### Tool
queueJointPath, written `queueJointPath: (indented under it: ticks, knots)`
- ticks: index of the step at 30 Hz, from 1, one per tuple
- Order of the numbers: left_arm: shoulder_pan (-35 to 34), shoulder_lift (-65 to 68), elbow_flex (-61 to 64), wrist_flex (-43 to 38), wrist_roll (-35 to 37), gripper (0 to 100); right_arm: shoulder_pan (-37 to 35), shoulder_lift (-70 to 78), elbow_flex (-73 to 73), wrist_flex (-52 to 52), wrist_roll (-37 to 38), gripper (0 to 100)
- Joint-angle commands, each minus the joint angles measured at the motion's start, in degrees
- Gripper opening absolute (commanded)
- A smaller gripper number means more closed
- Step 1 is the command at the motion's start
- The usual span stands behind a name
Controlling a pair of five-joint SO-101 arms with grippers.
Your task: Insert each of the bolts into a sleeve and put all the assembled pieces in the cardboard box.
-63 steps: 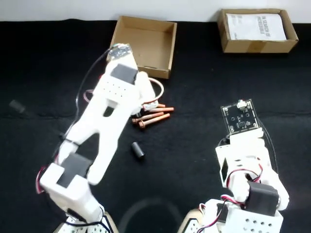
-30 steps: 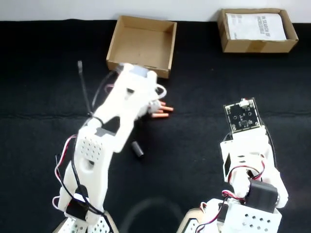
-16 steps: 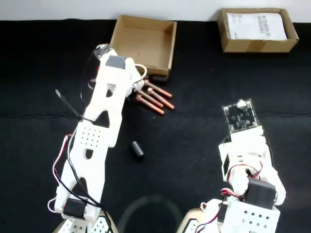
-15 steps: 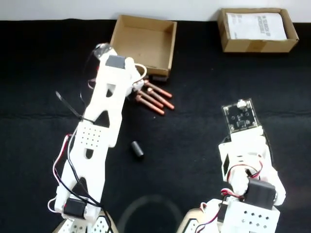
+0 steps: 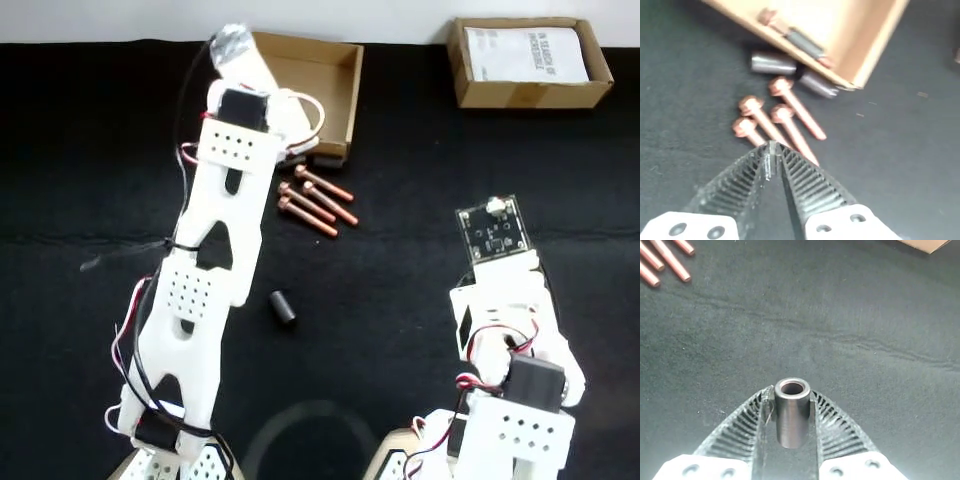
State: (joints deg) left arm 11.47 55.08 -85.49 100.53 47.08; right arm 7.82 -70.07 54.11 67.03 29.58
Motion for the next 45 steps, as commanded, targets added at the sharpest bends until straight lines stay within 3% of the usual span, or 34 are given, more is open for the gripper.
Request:
queueJointPath:
  ticks: [1,6,13,18,29,45]
  knots:
    - [0.8,-4.5,-0.8,0.5,-0.5,7,-0.6,0.4,-0.8,-1.1,0.4,0.8]
    - [1.2,-5.1,14.4,0.5,-0.4,20,-0.6,0.6,-0.9,-1.1,0.4,0.8]
    - [1.2,-5.1,28.2,0.4,-0.3,15,-0.6,0.7,-0.2,-2.3,0.4,0.8]
    - [1.0,-4.6,29.1,0.4,-0.3,10,-0.6,0.7,-0.2,-2.3,0.4,0.8]
    - [1.5,-4.7,29.0,-0.6,-0.4,10,-0.6,0.7,-0.2,-2.2,0.4,0.8]
    - [1.4,-1.7,29.1,-9.3,-0.4,16,-0.7,0.7,-0.3,-2.2,0.6,0.8]
